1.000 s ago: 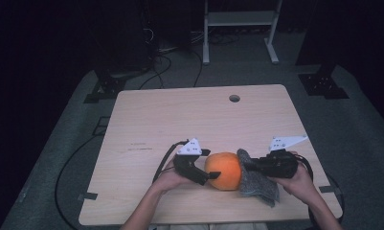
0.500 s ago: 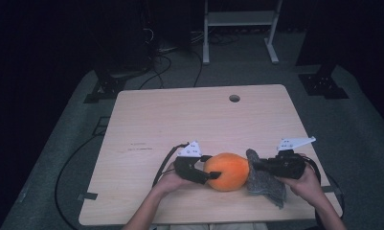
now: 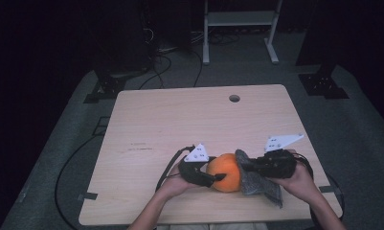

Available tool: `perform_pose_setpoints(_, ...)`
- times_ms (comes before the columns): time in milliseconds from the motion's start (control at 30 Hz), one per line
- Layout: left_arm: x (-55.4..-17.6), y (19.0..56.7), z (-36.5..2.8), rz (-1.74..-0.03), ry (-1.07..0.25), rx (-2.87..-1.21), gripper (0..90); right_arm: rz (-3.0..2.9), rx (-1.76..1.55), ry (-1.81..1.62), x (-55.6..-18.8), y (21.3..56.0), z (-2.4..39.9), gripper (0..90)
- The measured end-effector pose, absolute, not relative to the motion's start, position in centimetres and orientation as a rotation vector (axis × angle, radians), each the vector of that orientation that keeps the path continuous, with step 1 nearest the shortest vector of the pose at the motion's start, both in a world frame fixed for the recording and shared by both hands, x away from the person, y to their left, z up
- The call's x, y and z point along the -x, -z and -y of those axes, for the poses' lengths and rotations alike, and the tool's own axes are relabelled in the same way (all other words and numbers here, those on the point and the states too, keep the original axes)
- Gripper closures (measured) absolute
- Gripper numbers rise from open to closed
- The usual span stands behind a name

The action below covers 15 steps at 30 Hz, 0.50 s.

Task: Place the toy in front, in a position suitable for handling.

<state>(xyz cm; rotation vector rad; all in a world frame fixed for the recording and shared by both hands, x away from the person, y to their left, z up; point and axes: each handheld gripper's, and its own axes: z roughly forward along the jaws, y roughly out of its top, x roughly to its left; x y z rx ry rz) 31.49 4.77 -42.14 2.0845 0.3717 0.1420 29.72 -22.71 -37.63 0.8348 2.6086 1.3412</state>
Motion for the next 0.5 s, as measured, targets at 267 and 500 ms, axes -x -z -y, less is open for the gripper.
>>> perform_pose_setpoints(267, -30.7, 41.5, -3.6, -0.333, -0.208, -2.134, 35.0, -2.672, -0.681, -1.311, -29.8, 36.1, 18.4, 77.6)
perform_pose_setpoints(500, -31.0, 42.2, -4.6, -0.367, -0.174, -2.099, 35.6, -2.629, -0.785, -1.35, -30.9, 36.8, 20.2, 77.9)
